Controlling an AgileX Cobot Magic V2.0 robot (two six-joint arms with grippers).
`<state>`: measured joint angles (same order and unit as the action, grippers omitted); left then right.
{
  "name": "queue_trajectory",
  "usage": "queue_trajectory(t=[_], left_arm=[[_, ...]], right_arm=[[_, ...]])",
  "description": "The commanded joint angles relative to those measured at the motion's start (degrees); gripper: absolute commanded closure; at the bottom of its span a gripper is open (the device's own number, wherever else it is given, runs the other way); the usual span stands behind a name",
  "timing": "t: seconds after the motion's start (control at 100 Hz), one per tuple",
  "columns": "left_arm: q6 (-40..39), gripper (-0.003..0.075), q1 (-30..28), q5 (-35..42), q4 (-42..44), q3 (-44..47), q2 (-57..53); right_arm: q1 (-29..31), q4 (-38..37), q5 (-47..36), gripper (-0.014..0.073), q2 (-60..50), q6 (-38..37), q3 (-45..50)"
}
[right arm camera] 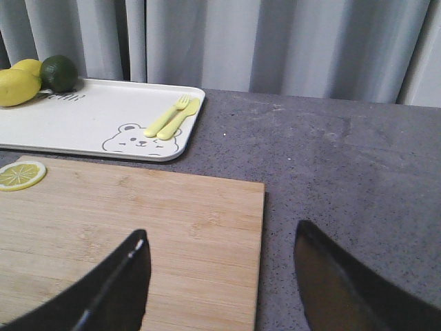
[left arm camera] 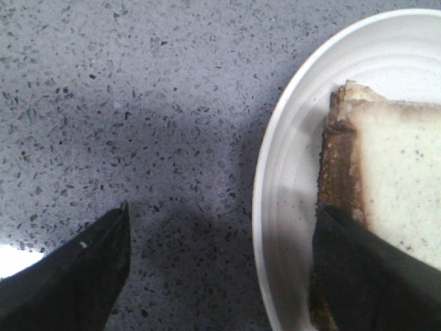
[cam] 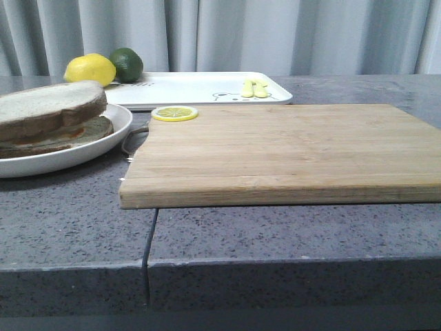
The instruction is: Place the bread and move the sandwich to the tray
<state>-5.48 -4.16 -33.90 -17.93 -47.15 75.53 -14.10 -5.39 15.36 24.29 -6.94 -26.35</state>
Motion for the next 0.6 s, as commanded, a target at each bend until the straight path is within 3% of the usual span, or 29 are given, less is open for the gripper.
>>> queue_trajectory(t=[0.0,0.59], left_arm=[[-0.5,0.0218,0.1,2.5,-1.2,-1.9,-1.2],[-0.5,0.0218,0.1,2.8,-1.0,-1.9,2.5]], right_arm=[[0.4,-0.8,-4.2,0.0133,0.3,0.0,-1.6],[0.4,-0.8,-4.2,0.0133,0.3,0.0,-1.6]])
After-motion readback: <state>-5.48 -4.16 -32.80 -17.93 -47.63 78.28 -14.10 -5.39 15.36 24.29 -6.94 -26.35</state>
